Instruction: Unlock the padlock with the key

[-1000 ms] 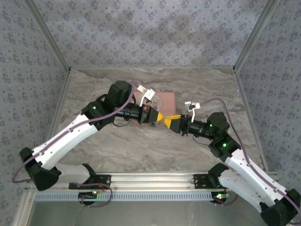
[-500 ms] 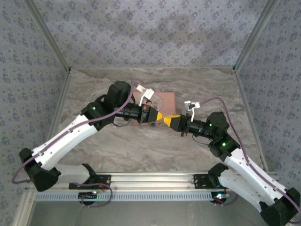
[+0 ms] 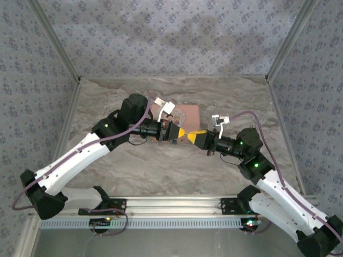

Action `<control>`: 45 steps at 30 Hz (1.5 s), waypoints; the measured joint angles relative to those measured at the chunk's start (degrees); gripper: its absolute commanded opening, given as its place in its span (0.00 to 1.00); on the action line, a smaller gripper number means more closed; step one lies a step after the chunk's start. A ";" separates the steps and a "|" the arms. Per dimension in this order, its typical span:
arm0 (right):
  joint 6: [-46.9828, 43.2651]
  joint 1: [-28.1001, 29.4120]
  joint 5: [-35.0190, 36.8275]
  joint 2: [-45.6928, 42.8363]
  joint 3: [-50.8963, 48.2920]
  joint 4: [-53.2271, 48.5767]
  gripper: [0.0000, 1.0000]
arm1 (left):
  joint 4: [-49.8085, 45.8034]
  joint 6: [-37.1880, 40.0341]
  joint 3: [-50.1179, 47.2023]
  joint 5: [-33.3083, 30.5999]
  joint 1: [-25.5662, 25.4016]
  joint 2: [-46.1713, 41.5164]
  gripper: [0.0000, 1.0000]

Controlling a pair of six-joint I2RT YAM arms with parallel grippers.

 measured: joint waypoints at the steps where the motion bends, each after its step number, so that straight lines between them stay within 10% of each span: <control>1: -0.02 0.00 0.09 0.00 0.00 0.00 0.00 | -0.02 0.00 0.00 0.00 0.00 0.00 0.00; 10: -0.11 -0.26 0.63 -0.09 0.00 -0.17 0.00 | -0.72 0.11 0.00 -1.29 0.37 0.00 0.20; 14: -0.70 -0.50 1.33 -0.09 0.04 -1.11 0.00 | -0.90 -0.20 0.00 -1.62 0.61 0.00 0.52; 24: -6.08 -7.39 6.01 3.30 5.49 -11.65 0.00 | -1.70 0.26 -6.38 -10.88 0.87 -3.63 0.98; 45: -26.27 -13.22 28.72 53.75 40.15 -27.12 0.00 | 22.84 -6.36 -38.16 -30.93 0.74 -2.80 0.98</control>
